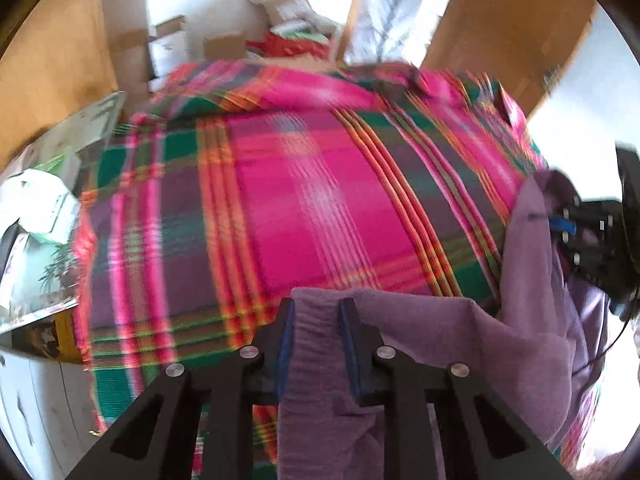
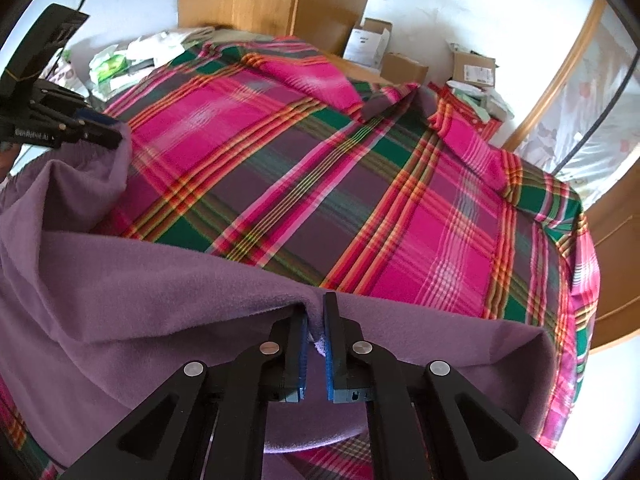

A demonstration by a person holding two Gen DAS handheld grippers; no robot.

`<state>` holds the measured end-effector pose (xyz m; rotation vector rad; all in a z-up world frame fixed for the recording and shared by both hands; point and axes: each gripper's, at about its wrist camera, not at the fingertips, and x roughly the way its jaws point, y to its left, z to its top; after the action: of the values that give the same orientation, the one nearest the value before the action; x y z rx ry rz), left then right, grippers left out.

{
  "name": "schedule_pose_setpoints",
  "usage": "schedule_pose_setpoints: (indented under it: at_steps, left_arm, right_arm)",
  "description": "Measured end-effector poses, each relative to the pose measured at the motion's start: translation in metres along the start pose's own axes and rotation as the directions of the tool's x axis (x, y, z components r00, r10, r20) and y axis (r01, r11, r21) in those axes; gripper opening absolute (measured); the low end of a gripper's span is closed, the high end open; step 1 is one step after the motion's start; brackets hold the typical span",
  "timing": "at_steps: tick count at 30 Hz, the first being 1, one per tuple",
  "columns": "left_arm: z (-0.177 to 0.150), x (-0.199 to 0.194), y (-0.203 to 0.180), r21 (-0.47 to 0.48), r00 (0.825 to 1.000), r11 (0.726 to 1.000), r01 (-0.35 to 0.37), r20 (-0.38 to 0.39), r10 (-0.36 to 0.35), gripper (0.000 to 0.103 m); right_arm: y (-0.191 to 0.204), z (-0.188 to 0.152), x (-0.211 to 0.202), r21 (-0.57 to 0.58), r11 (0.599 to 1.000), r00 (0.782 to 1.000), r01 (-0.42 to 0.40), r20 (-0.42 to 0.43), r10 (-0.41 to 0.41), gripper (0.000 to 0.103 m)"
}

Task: Fold clothes

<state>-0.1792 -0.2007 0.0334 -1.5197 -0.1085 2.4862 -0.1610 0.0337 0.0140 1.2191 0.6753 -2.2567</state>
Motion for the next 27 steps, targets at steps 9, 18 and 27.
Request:
schedule_pose_setpoints:
  at_steps: [9,18,27]
  left_arm:
    - [-0.003,-0.035,0.055,-0.172,0.991,0.983,-0.057,0.107,0.076,0.023]
    - [-0.011,-0.04,0.103,-0.32,0.981,0.942,-0.103,0.126,0.15,0.021]
    - [-0.009,-0.037,0.127,-0.388,0.974,0.914,-0.116,0.134,0.18,0.021]
  right_arm:
    - [-0.005,0.027,0.002,0.029,0.998,0.998,0.048,0.032,-0.049,0.005]
    - [-0.019,0.051,0.016,0.065,0.992,0.994,0.106,0.01,-0.107,0.005]
    - [-0.043,0.075,0.034,0.133,0.972,0.981,0.195,-0.02,-0.194,0.005]
